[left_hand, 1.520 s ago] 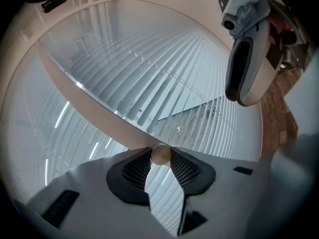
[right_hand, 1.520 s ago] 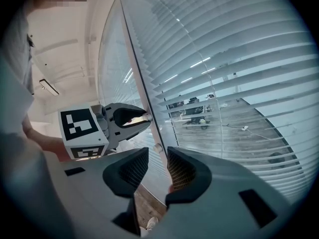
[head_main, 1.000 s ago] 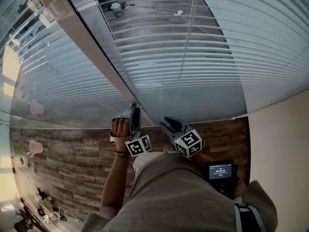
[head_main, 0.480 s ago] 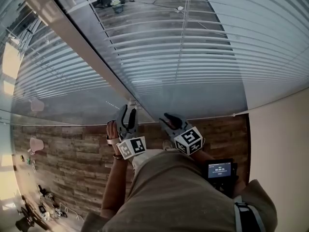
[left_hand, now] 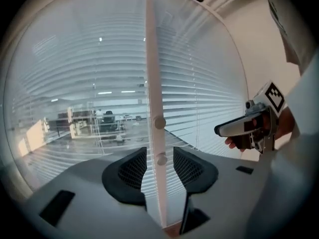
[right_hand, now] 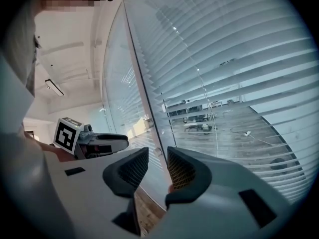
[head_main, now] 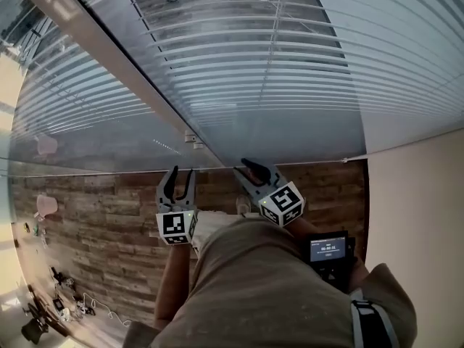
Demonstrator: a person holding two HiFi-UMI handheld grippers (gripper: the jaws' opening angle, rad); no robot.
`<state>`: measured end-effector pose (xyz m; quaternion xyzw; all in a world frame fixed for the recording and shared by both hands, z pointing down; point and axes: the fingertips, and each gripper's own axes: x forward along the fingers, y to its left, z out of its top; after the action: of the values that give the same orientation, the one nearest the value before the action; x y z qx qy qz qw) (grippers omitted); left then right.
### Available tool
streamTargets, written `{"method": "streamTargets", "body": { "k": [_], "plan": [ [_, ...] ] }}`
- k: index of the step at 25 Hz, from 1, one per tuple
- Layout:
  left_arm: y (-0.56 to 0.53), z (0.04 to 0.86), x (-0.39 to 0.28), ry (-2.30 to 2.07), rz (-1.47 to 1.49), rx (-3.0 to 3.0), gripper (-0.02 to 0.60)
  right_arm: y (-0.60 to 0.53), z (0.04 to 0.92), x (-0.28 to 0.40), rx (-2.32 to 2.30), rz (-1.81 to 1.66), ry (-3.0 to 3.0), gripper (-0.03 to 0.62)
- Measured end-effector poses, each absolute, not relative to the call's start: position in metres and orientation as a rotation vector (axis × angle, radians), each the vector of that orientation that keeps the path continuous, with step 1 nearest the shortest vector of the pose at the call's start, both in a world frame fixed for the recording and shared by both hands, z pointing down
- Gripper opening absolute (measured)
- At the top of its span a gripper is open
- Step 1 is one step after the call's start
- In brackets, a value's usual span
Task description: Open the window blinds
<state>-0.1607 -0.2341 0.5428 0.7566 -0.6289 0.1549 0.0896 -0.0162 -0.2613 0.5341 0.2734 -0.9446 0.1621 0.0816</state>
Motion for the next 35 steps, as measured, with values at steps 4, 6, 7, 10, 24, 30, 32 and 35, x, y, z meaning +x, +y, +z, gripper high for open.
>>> {"method": "streamTargets", "body": {
  "k": [4, 6, 7, 10, 24, 30, 32, 35],
  "plan": [
    [-0.23, 0.552, -0.171, -1.9, 0.424, 2.133, 0.136, -0.263, 0.537, -0.019, 0.818, 0.487, -2.806, 0.124],
    [-0.224, 0.551, -0.168, -1.904, 0.403, 2.13, 0.113, -0.259, 0.538, -0.02, 0.81, 0.494, -2.803, 0.112],
    [-0.221, 0.55, -0.167, -1.904, 0.389, 2.134, 0.099, -0.256, 0.537, -0.02, 0.804, 0.491, -2.804, 0.112],
    [-0.22, 0.558, -0.175, -1.877, 0.347, 2.079, 0.017, -0.257, 0.534, -0.026, 0.79, 0.455, -2.805, 0.11],
    [-0.204, 0.563, -0.206, -1.641, 0.114, 1.964, 0.015, -0.248, 0.524, -0.067, 0.833, 0.464, -2.777, 0.11],
    [-0.193, 0.559, -0.206, -1.499, 0.143, 2.057, 0.015, -0.238, 0.528, -0.099, 0.909, 0.507, -2.762, 0.11],
    [-0.178, 0.56, -0.209, -1.46, 0.167, 2.098, 0.015, -0.225, 0.532, -0.111, 0.935, 0.514, -2.751, 0.11],
    [-0.15, 0.556, -0.224, -1.412, 0.187, 2.155, 0.015, -0.199, 0.53, -0.138, 0.96, 0.492, -2.734, 0.11]
  ]
}}
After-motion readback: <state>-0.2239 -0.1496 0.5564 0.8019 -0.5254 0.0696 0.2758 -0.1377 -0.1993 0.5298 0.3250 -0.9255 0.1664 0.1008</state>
